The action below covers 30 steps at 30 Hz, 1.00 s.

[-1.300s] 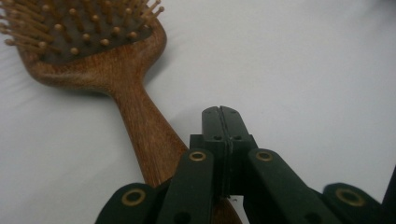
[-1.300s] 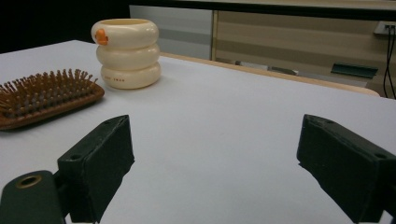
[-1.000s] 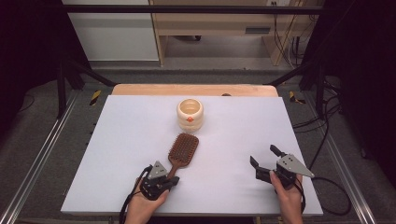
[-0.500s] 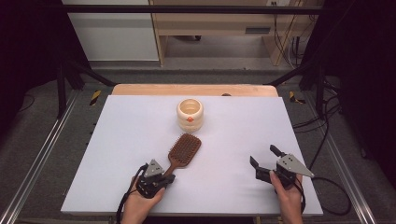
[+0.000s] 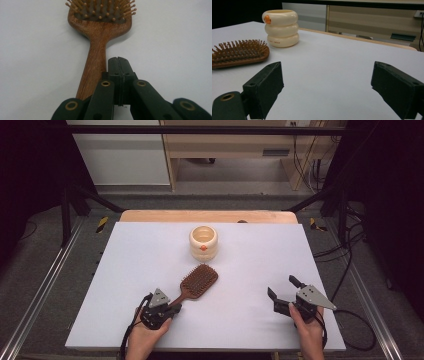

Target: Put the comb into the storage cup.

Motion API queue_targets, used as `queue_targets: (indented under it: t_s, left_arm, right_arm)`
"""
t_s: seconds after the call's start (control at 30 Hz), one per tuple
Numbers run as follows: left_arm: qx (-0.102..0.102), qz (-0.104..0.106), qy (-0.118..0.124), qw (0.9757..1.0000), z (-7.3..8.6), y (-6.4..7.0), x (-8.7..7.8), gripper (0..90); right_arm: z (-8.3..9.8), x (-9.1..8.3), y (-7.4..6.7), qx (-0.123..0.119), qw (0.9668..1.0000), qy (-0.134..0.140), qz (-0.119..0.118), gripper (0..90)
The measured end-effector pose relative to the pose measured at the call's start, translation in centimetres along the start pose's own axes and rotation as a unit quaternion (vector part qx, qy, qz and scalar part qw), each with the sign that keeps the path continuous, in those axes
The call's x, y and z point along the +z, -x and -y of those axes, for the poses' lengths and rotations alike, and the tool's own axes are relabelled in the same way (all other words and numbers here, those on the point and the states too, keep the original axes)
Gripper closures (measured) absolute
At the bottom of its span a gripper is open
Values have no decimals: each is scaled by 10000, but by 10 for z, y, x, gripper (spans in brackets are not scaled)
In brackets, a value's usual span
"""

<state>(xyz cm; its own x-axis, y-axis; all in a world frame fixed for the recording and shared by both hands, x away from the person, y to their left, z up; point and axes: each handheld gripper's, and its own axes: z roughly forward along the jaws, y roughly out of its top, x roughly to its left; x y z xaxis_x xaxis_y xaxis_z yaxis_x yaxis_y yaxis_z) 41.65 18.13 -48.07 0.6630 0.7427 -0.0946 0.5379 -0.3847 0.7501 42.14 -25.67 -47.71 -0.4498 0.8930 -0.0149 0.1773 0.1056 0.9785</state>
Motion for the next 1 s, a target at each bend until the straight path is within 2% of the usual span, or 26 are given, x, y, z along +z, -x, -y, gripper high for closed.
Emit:
queue_targets:
  t_s: [0.37,1.0]
  left_arm:
    - [-35,-156,47,9999,2,-8,-3,900]
    - [-52,-252,97,9996,3,-15,-6,900]
  right_arm:
    - [0,0,0,12,10000,-5,1,106]
    - [1,0,0,23,10000,-22,1,106]
